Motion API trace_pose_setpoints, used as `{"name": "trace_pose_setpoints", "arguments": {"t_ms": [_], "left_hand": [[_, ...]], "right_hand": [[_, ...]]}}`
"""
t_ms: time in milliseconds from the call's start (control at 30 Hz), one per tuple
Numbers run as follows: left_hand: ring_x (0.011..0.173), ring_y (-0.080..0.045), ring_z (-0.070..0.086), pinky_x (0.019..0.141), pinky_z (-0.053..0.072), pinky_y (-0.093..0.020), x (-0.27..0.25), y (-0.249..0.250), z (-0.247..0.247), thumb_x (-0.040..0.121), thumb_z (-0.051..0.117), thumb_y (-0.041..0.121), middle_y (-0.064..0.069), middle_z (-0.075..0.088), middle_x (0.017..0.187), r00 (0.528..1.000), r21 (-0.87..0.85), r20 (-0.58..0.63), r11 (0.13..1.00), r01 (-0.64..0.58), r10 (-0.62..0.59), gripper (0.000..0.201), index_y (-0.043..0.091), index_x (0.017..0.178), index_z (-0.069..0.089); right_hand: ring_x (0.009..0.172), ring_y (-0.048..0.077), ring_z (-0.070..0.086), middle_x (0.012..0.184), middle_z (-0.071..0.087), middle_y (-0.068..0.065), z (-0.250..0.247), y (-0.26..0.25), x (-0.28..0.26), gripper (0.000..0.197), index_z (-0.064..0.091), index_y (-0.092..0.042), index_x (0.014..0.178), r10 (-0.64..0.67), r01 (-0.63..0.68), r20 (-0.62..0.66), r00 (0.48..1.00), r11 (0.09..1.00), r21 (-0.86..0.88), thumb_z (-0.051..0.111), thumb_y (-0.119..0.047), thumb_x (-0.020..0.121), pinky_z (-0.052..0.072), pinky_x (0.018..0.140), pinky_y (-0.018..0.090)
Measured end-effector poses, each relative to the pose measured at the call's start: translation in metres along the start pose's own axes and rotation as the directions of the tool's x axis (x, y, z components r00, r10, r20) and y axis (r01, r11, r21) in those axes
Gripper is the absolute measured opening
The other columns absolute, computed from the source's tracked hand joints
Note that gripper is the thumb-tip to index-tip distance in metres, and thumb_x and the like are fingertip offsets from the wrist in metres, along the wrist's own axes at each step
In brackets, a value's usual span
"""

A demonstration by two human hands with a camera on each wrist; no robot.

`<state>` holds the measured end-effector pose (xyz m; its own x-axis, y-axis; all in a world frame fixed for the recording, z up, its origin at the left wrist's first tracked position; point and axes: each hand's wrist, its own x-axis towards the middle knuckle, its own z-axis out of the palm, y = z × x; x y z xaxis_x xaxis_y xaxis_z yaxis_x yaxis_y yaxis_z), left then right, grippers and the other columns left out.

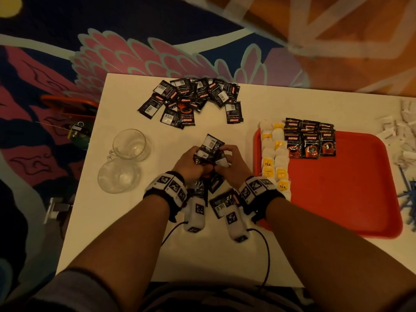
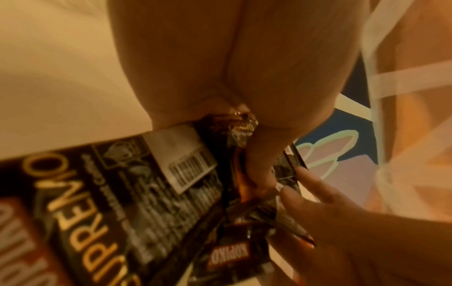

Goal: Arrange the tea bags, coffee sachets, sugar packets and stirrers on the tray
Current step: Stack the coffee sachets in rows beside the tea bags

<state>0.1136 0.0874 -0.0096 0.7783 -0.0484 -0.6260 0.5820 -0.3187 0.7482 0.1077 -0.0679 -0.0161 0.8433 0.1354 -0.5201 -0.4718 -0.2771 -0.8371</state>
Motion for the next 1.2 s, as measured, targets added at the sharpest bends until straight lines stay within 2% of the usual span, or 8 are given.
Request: {"name": "trace_pose_setpoints", "arguments": {"t_ms": [133, 267, 367, 567, 700, 833, 1033, 1200], "left_hand": [[0.098, -0.021, 0.067, 0.084, 0.058, -0.035, -0.002, -0.015, -0.01, 0.085, 0.072, -0.002, -0.007, 0.069, 0.109, 0.994, -0.19, -0.102, 0.982, 0.006, -0.026, 0.04, 0.018, 0.115, 0.057], [0.098, -0.024, 0.068, 0.088, 0.056, -0.041, -0.007, -0.023, -0.018, 0.087, 0.067, -0.007, -0.012, 0.069, 0.113, 0.983, -0.393, -0.14, 0.918, 0.059, -0.123, 0.035, 0.019, 0.109, 0.058], [0.1, -0.026, 0.068, 0.089, 0.056, -0.046, -0.012, -0.024, -0.023, 0.088, 0.064, -0.008, -0.009, 0.07, 0.111, 0.982, -0.478, -0.117, 0.876, 0.072, -0.145, 0.035, 0.018, 0.111, 0.059], [0.089, -0.021, 0.068, 0.07, 0.056, -0.035, -0.025, -0.021, -0.022, 0.09, 0.06, -0.01, -0.007, 0.07, 0.102, 0.989, -0.545, -0.044, 0.833, 0.095, -0.141, 0.039, 0.014, 0.121, 0.055], [0.103, -0.027, 0.068, 0.086, 0.056, -0.042, -0.033, -0.014, -0.012, 0.089, 0.061, -0.01, -0.011, 0.071, 0.113, 0.993, -0.523, 0.027, 0.845, 0.113, -0.116, 0.044, 0.013, 0.127, 0.055], [0.114, -0.032, 0.064, 0.099, 0.052, -0.05, -0.039, 0.001, 0.006, 0.09, 0.062, -0.008, -0.015, 0.068, 0.121, 0.997, -0.462, 0.025, 0.884, 0.073, -0.069, 0.045, 0.013, 0.129, 0.052], [0.116, -0.029, 0.063, 0.1, 0.053, -0.047, -0.048, 0.029, 0.028, 0.088, 0.064, -0.002, -0.015, 0.063, 0.125, 0.993, -0.286, 0.109, 0.958, -0.017, 0.05, 0.058, 0.014, 0.138, 0.04], [0.117, -0.027, 0.061, 0.102, 0.05, -0.051, -0.054, 0.041, 0.044, 0.088, 0.065, -0.003, -0.012, 0.059, 0.127, 0.995, -0.252, 0.096, 0.968, -0.01, 0.036, 0.064, 0.016, 0.139, 0.032]], "right_hand": [[0.111, 0.021, 0.055, 0.124, 0.052, 0.001, -0.014, 0.0, -0.008, 0.08, 0.035, -0.032, 0.131, 0.037, -0.01, 0.077, 0.996, 0.947, -0.321, 0.084, -0.015, 0.07, 0.051, 0.094, 0.041], [0.124, 0.024, 0.036, 0.135, 0.037, -0.001, -0.012, 0.01, -0.026, 0.071, 0.047, -0.032, 0.129, 0.047, 0.245, 0.28, 0.959, 0.363, -0.899, 0.084, -0.038, 0.069, 0.041, 0.102, 0.042], [0.118, 0.023, 0.039, 0.126, 0.042, -0.001, -0.008, 0.021, -0.028, 0.047, 0.056, -0.027, 0.115, 0.022, 0.288, 0.299, 0.954, 0.214, -0.933, 0.077, -0.041, 0.076, 0.042, 0.098, 0.039], [0.086, 0.026, 0.061, 0.1, 0.059, 0.009, -0.01, 0.011, -0.016, 0.03, 0.046, -0.016, 0.098, 0.125, -0.055, 0.037, 0.991, 0.661, -0.748, 0.066, -0.035, 0.088, 0.054, 0.076, 0.037], [0.086, 0.027, 0.068, 0.099, 0.07, 0.011, -0.012, -0.006, -0.01, 0.025, 0.048, -0.025, 0.088, 0.212, -0.219, -0.055, 0.976, 0.964, -0.152, 0.073, -0.026, 0.082, 0.058, 0.071, 0.042], [0.104, 0.031, 0.061, 0.107, 0.064, 0.009, -0.014, -0.037, -0.02, 0.026, 0.061, -0.022, 0.095, 0.288, -0.289, 0.036, 0.957, 0.932, 0.218, 0.046, -0.043, 0.099, 0.056, 0.077, 0.043], [0.099, 0.026, 0.069, 0.103, 0.074, 0.008, -0.027, -0.048, -0.029, 0.078, 0.071, -0.018, 0.103, 0.19, -0.195, 0.148, 0.971, 0.98, 0.022, 0.051, -0.084, 0.068, 0.051, 0.096, 0.047], [0.11, 0.037, 0.063, 0.115, 0.068, 0.02, -0.048, -0.048, -0.03, 0.039, 0.064, -0.002, 0.117, 0.209, -0.218, 0.101, 0.973, 0.972, 0.09, 0.051, -0.035, 0.099, 0.047, 0.101, 0.05]]}}
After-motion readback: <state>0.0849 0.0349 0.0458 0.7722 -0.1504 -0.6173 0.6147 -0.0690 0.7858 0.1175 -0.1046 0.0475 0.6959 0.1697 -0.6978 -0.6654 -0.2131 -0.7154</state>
